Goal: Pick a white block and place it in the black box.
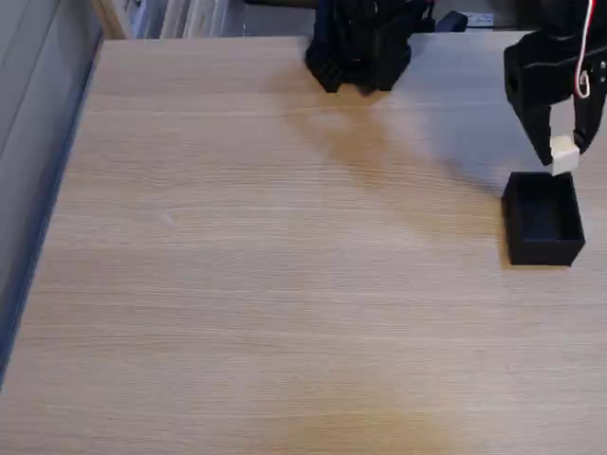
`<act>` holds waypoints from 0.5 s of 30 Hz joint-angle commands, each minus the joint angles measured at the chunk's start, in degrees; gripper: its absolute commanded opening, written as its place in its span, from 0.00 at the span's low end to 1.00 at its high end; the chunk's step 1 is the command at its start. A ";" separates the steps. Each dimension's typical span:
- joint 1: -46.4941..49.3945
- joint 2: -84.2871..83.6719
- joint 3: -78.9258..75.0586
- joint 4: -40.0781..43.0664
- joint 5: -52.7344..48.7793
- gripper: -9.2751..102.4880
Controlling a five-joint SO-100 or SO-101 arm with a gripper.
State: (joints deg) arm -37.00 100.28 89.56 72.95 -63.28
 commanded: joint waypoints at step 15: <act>1.14 1.76 -1.85 1.41 -0.62 0.20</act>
State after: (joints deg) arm -36.91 100.28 89.21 74.00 -63.46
